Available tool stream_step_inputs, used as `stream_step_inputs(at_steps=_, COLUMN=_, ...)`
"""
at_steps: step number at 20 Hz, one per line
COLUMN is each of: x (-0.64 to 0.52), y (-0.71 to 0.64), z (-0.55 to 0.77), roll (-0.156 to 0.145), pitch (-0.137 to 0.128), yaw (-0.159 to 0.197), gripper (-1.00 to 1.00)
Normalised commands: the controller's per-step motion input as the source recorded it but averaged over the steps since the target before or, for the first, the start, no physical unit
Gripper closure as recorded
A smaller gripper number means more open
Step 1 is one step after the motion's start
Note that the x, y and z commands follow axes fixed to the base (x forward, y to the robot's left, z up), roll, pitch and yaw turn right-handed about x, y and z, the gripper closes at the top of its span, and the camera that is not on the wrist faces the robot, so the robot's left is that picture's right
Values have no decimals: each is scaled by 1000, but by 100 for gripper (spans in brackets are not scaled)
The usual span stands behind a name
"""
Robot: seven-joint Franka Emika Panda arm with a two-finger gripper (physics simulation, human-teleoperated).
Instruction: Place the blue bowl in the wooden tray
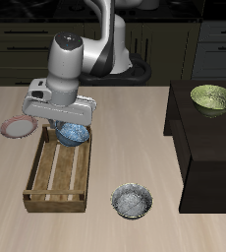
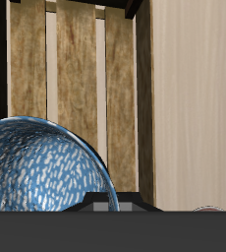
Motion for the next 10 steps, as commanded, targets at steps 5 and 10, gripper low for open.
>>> stream_step_inputs(at_steps=5, x=48, y=73, z=-152, roll=-16, pitch=55, yaw=-30, gripper=-100)
stream_step_inputs(at_steps=10, x=-52, y=305, z=-1, roll=55, pitch=-1, yaw=-10, gripper=-100)
